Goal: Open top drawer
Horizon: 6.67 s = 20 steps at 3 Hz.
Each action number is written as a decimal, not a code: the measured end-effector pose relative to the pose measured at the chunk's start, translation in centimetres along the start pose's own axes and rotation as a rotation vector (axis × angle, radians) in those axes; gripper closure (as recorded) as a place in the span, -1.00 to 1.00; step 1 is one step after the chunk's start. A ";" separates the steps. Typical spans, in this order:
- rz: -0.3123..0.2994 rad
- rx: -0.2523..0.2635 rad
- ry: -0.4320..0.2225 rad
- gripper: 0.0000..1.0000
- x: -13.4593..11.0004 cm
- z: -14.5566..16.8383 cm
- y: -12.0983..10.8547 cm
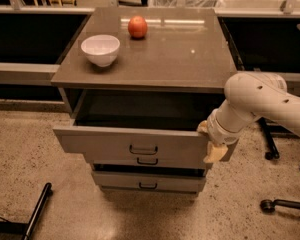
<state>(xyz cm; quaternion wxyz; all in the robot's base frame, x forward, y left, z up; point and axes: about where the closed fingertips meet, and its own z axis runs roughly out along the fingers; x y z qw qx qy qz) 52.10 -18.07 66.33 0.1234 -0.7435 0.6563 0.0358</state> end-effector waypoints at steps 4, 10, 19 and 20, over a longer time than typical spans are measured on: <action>-0.106 -0.065 -0.032 -0.08 -3.7 -4.4 3.2; 0.089 0.035 0.025 1.00 2.8 4.7 -6.8; -0.014 0.021 0.022 -1.00 -2.6 -1.4 -1.0; -0.020 0.034 0.027 -1.00 -2.8 -2.3 -1.1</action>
Offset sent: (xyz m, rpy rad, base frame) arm -0.0463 0.0083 0.0377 0.0321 0.0180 0.0360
